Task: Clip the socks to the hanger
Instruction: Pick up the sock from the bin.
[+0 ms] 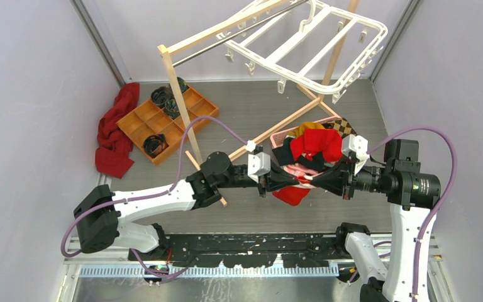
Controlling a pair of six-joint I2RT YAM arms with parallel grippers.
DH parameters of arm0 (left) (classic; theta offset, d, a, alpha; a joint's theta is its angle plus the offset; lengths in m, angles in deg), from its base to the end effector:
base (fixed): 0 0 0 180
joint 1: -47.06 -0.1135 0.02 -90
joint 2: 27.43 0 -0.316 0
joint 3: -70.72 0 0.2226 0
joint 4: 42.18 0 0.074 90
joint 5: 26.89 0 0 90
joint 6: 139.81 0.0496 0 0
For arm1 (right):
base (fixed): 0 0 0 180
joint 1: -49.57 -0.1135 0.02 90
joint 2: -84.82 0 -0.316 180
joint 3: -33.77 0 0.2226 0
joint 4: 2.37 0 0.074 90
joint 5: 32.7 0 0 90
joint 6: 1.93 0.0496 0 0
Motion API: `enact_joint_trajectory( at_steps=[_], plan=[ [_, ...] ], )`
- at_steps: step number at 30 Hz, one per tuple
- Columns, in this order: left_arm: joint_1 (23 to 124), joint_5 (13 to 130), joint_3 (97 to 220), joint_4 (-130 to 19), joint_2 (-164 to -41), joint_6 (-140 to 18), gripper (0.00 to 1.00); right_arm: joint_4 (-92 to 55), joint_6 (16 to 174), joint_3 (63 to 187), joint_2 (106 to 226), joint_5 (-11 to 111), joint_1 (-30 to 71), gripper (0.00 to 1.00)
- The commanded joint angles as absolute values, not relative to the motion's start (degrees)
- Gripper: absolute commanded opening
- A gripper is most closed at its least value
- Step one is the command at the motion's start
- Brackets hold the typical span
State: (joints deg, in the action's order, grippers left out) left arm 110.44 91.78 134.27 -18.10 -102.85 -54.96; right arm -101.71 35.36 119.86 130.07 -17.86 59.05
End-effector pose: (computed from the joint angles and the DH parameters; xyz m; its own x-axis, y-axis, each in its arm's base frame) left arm 0.1011 -0.2549 0.3984 0.0051 -0.1860 -0.9825 0.9990 -0.0429 0.0133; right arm 0.0190 0.0454 0.4096 -0.1467 -0.1821 -0.9723 -0.9453 0.3152 0.0837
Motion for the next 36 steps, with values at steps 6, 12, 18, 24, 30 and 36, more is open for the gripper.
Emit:
enact_joint_trajectory(
  at_steps=[6,12,18,24,30,36],
  plan=[
    [110.6,88.4,132.8,-15.6,-100.5,-56.8,0.00,-92.5,47.4,119.8,130.1,-18.6,59.0,0.27],
    [112.5,73.1,133.0,-24.9,-96.0,-54.6,0.00,-74.9,67.0,120.7,129.1,-12.9,61.3,0.47],
    [114.6,65.6,132.1,-24.6,-93.5,-47.1,0.00,-47.3,84.0,115.0,125.7,-5.2,62.6,0.68],
    [114.6,66.1,132.7,-24.3,-93.1,-39.5,0.00,-38.1,88.0,116.4,130.4,-5.3,65.4,0.72],
    [114.4,63.6,133.6,-20.8,-95.0,-33.9,0.00,-34.3,89.7,119.3,134.3,-6.4,69.5,0.72],
    [111.9,66.3,138.2,-19.5,-99.0,-37.4,0.00,-54.9,74.7,119.4,134.6,-13.5,69.5,0.73]
  ],
)
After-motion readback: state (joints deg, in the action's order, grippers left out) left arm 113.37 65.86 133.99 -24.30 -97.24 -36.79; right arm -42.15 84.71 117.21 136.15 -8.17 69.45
